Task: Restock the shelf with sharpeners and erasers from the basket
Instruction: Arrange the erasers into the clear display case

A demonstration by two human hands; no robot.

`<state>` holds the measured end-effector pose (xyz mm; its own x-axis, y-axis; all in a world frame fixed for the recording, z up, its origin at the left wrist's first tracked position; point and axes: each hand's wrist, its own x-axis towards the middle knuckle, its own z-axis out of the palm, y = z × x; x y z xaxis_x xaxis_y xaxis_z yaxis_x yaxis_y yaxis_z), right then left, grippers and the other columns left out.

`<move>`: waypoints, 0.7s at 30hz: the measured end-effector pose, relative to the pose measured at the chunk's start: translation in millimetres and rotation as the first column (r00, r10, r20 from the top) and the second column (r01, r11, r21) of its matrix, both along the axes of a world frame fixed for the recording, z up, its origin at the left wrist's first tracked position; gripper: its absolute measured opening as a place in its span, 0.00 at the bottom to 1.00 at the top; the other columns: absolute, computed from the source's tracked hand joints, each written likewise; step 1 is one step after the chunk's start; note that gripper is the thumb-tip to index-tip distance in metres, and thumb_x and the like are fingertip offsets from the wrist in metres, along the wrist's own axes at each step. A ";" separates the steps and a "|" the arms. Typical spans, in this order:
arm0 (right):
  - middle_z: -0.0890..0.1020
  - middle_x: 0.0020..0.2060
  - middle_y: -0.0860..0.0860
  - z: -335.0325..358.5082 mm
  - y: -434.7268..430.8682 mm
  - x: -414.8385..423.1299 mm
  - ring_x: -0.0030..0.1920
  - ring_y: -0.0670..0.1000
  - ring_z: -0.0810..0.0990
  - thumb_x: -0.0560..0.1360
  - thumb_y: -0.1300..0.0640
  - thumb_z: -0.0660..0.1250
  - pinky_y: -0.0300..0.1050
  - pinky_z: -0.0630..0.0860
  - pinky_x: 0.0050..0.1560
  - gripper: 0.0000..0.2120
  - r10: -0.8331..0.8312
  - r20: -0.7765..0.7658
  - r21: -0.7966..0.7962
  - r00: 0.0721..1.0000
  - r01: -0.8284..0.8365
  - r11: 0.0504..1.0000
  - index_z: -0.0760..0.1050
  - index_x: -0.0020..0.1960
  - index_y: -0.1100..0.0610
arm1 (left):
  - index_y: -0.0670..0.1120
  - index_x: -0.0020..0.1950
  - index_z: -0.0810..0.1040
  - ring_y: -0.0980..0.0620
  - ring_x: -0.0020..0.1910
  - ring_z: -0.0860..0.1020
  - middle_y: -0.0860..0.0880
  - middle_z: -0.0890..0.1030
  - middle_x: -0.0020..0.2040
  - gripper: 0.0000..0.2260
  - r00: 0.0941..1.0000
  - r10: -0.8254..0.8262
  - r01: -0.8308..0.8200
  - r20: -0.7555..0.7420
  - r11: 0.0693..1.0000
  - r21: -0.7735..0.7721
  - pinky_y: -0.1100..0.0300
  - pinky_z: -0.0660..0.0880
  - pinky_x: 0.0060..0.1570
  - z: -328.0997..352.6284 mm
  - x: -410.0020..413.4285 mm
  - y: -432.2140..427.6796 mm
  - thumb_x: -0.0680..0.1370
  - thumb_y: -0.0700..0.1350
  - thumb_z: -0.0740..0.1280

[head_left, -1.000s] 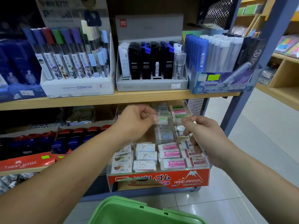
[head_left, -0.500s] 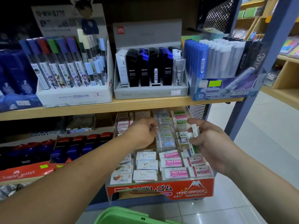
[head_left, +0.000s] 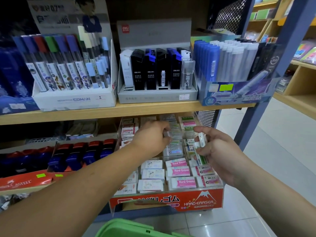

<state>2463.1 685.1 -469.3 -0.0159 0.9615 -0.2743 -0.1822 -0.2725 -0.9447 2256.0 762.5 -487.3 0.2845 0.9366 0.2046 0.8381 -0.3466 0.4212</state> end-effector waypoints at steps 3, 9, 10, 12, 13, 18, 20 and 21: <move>0.86 0.55 0.56 1.3 -0.6 -1.9 0.48 0.64 0.88 0.75 0.78 0.61 0.75 0.81 0.52 0.29 0.011 0.007 0.012 1.000 -0.011 1.000 0.80 0.63 0.48 | 0.53 0.62 0.82 0.51 0.49 0.78 0.52 0.79 0.56 0.12 1.000 0.013 -0.013 0.022 0.999 0.035 0.56 0.79 0.49 -2.5 2.1 4.5 0.78 0.49 0.73; 0.86 0.55 0.54 -1.3 -1.0 -3.8 0.48 0.63 0.88 0.75 0.79 0.65 0.72 0.83 0.51 0.29 -0.014 0.030 0.030 0.999 0.013 0.999 0.80 0.63 0.48 | 0.53 0.62 0.84 0.55 0.56 0.77 0.56 0.77 0.57 0.11 0.980 0.043 -0.024 0.193 0.994 -0.102 0.63 0.74 0.61 -12.7 -6.7 6.3 0.80 0.45 0.72; 0.86 0.55 0.54 -1.7 -0.6 -4.7 0.49 0.63 0.88 0.75 0.78 0.66 0.72 0.83 0.50 0.30 -0.019 0.034 0.036 0.999 0.018 0.999 0.80 0.63 0.47 | 0.52 0.61 0.84 0.55 0.55 0.77 0.56 0.77 0.56 0.10 0.981 0.040 -0.024 0.192 0.996 -0.086 0.63 0.74 0.61 -13.9 -7.9 5.7 0.80 0.45 0.72; 0.86 0.55 0.54 -1.8 -0.2 -7.0 0.49 0.63 0.88 0.74 0.78 0.68 0.71 0.83 0.50 0.29 -0.027 0.027 0.046 0.999 0.025 0.999 0.79 0.63 0.47 | 0.52 0.59 0.85 0.56 0.53 0.78 0.57 0.77 0.52 0.10 0.971 0.059 -0.037 0.230 0.994 -0.099 0.65 0.75 0.57 -15.2 -9.2 6.0 0.79 0.45 0.74; 0.87 0.54 0.54 -2.0 -0.1 -8.2 0.48 0.63 0.88 0.74 0.78 0.69 0.71 0.83 0.50 0.29 -0.034 0.024 0.050 0.999 0.033 0.998 0.79 0.63 0.48 | 0.53 0.58 0.84 0.56 0.53 0.79 0.58 0.78 0.50 0.10 0.958 0.086 -0.051 0.274 0.990 -0.132 0.66 0.75 0.54 -15.0 -9.1 7.0 0.78 0.46 0.75; 0.89 0.49 0.53 -3.0 0.2 -12.0 0.47 0.62 0.89 0.73 0.78 0.70 0.70 0.83 0.50 0.28 -0.068 0.037 0.084 0.997 0.064 0.994 0.79 0.61 0.50 | 0.56 0.55 0.83 0.54 0.50 0.80 0.55 0.80 0.48 0.09 0.924 0.136 -0.067 0.357 0.978 -0.198 0.63 0.77 0.50 -13.8 -2.2 8.3 0.77 0.48 0.76; 0.89 0.48 0.53 -4.7 0.9 -12.9 0.48 0.62 0.88 0.72 0.78 0.70 0.69 0.84 0.51 0.27 -0.075 0.042 0.092 0.996 0.071 0.993 0.79 0.61 0.50 | 0.56 0.54 0.83 0.53 0.50 0.80 0.55 0.80 0.48 0.09 0.909 0.147 -0.058 0.391 0.972 -0.229 0.60 0.79 0.51 -10.2 3.1 9.2 0.76 0.47 0.77; 0.89 0.48 0.53 -6.1 1.3 -13.2 0.49 0.62 0.88 0.72 0.78 0.70 0.69 0.83 0.51 0.27 -0.081 0.046 0.094 0.996 0.077 0.993 0.79 0.60 0.50 | 0.56 0.54 0.83 0.53 0.49 0.80 0.55 0.80 0.47 0.09 0.907 0.148 -0.049 0.394 0.967 -0.250 0.61 0.79 0.50 -7.2 6.5 9.5 0.76 0.46 0.77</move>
